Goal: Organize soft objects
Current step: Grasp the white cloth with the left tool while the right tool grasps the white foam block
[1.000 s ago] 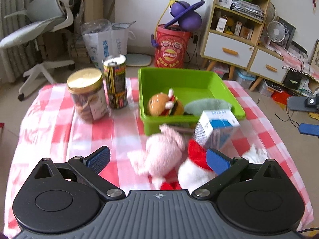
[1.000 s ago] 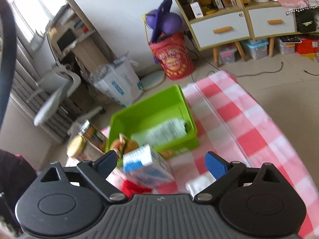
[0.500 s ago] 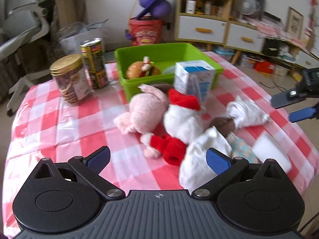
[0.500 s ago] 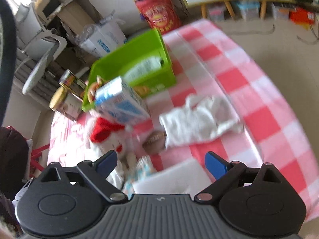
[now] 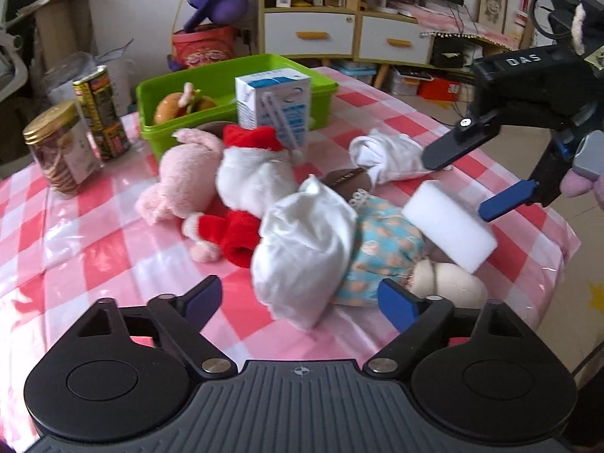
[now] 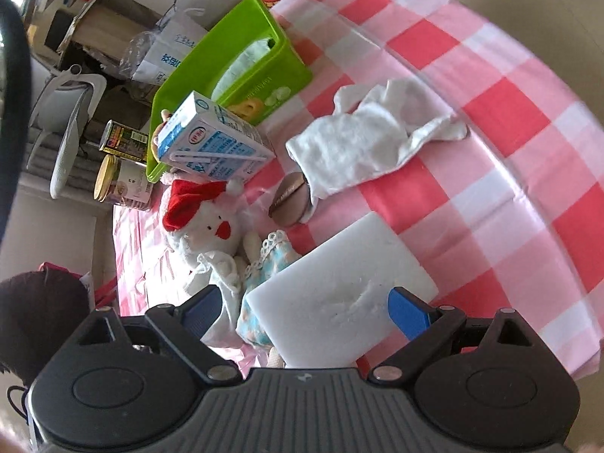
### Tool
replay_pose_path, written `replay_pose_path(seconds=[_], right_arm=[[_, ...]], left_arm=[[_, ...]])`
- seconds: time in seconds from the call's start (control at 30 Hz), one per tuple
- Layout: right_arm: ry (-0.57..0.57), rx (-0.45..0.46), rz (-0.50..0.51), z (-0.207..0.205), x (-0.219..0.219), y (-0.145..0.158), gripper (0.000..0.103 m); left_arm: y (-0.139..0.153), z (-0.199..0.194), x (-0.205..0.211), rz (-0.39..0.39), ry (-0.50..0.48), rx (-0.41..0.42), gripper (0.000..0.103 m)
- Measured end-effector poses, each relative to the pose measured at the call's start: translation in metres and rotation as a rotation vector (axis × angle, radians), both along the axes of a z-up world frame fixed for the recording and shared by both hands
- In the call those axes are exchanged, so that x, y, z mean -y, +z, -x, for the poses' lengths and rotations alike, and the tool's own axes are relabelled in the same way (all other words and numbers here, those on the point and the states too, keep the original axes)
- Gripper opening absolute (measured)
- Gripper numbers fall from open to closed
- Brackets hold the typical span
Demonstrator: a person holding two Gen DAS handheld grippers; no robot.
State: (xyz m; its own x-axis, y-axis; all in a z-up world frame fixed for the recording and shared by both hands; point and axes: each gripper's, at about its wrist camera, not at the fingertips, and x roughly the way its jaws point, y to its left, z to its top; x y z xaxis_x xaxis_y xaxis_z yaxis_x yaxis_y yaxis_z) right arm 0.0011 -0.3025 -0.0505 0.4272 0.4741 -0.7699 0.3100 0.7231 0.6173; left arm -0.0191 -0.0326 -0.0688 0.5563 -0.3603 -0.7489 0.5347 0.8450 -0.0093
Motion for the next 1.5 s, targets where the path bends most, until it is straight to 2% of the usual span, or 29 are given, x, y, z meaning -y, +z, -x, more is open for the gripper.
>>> replay_pose_path(seconds=[0.3, 0.43, 0.73, 1.03, 1.3, 1.5], right_arm=[[-0.028, -0.016, 0.039, -0.002, -0.003, -0.003, 0.071], [-0.042, -0.025, 0.042, -0.002, 0.0, -0.004, 0.071], [-0.097, -0.056, 0.08, 0.0, 0.01, -0.008, 0.071], [-0.121, -0.077, 0.039, 0.002, 0.018, -0.014, 0.07], [-0.169, -0.084, 0.026, 0.005, 0.037, -0.017, 0.051], [-0.028, -0.026, 0.044, -0.003, 0.054, -0.023, 0.043]], left_arm=[[-0.005, -0.005, 0.006, 0.011, 0.022, 0.007, 0.067], [-0.006, -0.008, 0.004, 0.009, 0.039, 0.008, 0.063], [-0.009, -0.016, -0.001, 0.028, 0.07, -0.022, 0.05], [-0.006, -0.018, -0.002, 0.038, 0.092, -0.034, 0.027], [0.003, -0.015, -0.004, 0.039, 0.103, -0.021, 0.02], [0.008, -0.016, -0.01, 0.056, 0.116, -0.041, 0.016]])
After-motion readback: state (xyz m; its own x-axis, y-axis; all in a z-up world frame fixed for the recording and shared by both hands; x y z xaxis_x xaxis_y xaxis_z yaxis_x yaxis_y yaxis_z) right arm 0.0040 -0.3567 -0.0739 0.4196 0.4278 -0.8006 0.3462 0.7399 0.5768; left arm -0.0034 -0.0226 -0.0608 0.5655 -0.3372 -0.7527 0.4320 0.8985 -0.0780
